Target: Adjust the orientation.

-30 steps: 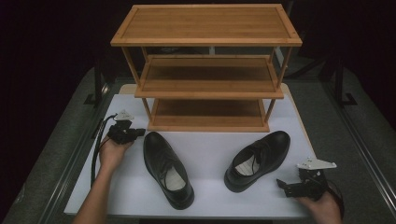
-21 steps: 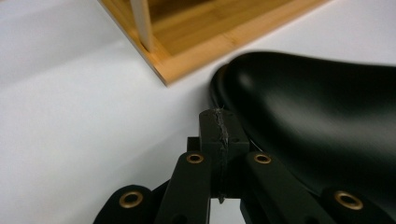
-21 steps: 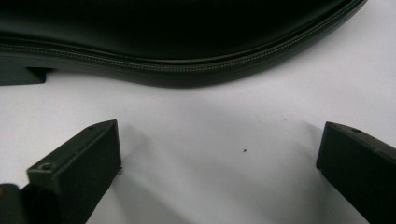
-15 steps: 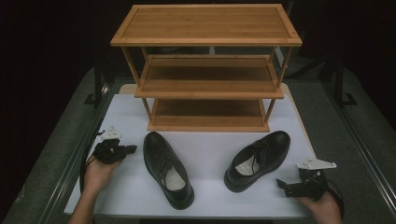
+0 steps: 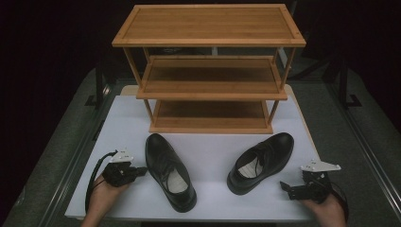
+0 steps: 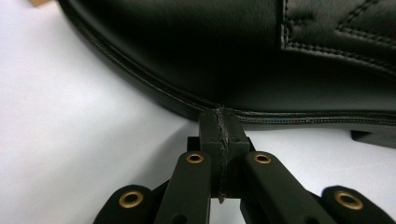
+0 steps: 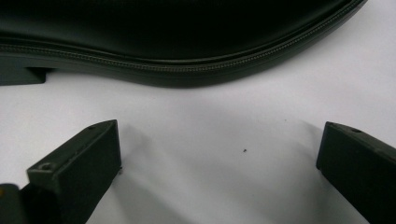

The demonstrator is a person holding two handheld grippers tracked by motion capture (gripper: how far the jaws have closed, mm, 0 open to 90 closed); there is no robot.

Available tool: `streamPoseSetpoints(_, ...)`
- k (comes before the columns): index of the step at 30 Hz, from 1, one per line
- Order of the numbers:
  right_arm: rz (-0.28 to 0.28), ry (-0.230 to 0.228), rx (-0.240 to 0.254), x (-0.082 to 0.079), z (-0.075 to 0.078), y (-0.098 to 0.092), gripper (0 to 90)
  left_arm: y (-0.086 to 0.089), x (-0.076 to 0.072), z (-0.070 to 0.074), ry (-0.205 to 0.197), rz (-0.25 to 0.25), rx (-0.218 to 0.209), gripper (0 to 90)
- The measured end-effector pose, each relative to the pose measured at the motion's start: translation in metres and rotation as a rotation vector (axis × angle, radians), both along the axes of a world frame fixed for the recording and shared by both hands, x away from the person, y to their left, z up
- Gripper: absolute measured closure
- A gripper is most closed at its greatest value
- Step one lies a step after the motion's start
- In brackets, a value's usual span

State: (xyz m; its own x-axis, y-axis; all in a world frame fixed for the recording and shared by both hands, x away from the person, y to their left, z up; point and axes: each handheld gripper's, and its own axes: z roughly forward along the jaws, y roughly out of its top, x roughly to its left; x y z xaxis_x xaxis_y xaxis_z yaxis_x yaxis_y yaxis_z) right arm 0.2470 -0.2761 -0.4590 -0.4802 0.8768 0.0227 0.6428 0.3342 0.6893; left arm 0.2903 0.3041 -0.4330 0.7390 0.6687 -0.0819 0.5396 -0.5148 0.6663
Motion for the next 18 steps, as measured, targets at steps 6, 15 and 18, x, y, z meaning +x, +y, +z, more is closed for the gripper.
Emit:
streamPoseSetpoints(6,0.0,0.0,0.0,0.0,0.0,0.0,0.0,-0.001,0.003,0.0,0.002,-0.01,-0.001,90.0)
streamPoseSetpoints(15,0.0,0.0,0.0,0.0,0.0,0.0,0.0,-0.013,0.018,-0.002,0.011,-0.032,-0.03,90.0)
streamPoseSetpoints(18,0.004,-0.005,0.0,0.0,0.0,0.0,0.0,-0.021,0.024,-0.002,0.007,-0.045,-0.033,90.0)
